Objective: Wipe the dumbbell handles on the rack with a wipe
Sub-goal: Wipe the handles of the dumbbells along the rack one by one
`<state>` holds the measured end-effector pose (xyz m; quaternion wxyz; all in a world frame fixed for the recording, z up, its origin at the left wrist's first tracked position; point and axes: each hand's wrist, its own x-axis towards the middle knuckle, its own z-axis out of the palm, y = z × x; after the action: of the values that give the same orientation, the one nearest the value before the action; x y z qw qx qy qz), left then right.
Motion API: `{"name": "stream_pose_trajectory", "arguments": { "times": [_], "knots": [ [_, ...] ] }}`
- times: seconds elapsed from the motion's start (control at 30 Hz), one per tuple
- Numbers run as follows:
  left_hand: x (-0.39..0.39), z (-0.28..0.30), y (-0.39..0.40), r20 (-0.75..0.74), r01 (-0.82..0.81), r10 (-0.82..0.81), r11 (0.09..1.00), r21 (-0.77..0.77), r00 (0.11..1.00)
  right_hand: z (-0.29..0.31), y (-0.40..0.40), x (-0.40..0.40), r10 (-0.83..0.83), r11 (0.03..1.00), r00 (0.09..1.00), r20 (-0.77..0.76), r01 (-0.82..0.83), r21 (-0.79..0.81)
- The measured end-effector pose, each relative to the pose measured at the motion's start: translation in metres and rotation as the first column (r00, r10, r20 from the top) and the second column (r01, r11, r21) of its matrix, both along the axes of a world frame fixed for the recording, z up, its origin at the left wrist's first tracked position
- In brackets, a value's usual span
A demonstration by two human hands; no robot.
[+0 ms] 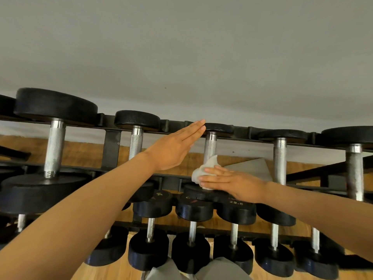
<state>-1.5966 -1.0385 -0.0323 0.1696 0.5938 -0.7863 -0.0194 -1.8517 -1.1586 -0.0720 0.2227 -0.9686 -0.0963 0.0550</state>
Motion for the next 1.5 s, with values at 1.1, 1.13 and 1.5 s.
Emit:
{"name": "stream_pose_trajectory", "arguments": {
  "times": [1.1, 1.13, 1.5],
  "knots": [
    [-0.007, 0.025, 0.006, 0.050, -0.088, 0.081, 0.986, 0.143, 0.995, 0.014, 0.032, 0.012, -0.423, 0.868, 0.905, -0.046, 0.419, 0.265],
    [-0.007, 0.025, 0.006, 0.066, -0.084, 0.076, 0.988, 0.131, 0.995, 0.015, 0.035, 0.014, -0.447, 0.860, 0.893, -0.052, 0.445, 0.250],
    [0.012, 0.029, -0.022, 0.246, 0.201, -0.218, 0.975, 0.092, 0.944, 0.048, 0.120, 0.092, -0.902, 0.394, 0.337, -0.268, 0.898, -0.196]
  ]
}}
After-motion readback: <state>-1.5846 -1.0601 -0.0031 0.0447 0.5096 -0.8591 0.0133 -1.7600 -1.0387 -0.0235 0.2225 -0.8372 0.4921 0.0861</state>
